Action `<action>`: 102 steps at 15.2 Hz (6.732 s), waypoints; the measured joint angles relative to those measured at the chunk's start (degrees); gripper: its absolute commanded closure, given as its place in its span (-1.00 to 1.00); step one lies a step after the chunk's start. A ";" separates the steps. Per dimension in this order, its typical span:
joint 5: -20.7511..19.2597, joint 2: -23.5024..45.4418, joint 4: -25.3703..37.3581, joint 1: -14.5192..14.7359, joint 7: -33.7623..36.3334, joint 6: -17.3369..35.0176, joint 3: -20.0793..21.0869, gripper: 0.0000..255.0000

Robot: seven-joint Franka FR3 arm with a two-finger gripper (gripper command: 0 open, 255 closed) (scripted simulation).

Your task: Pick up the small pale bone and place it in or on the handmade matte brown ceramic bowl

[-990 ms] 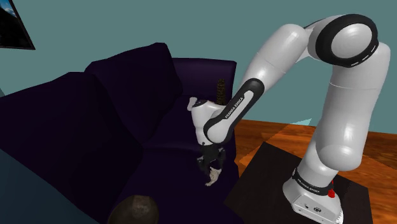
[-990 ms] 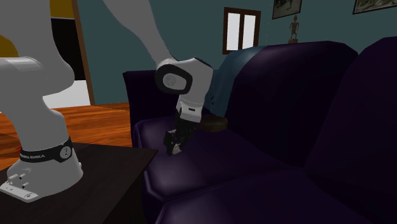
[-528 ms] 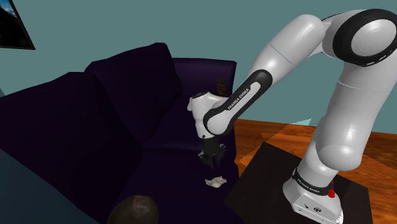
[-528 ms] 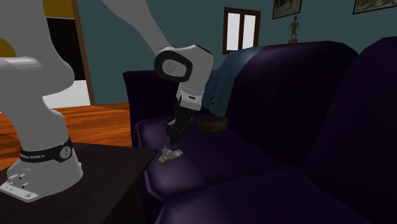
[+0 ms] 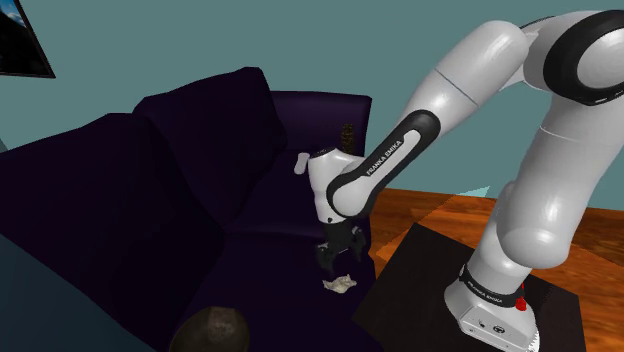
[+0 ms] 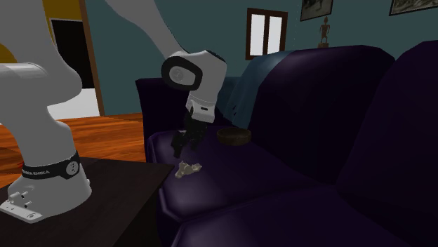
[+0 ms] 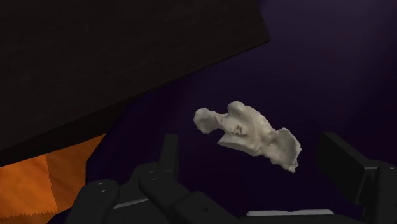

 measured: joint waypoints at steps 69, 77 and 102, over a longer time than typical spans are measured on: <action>-16.60 10.93 0.96 4.61 -27.06 7.77 3.20 1.00; -12.55 4.26 0.85 3.91 -29.85 1.84 4.61 1.00; -13.18 10.01 22.97 8.02 -22.00 -14.90 7.97 1.00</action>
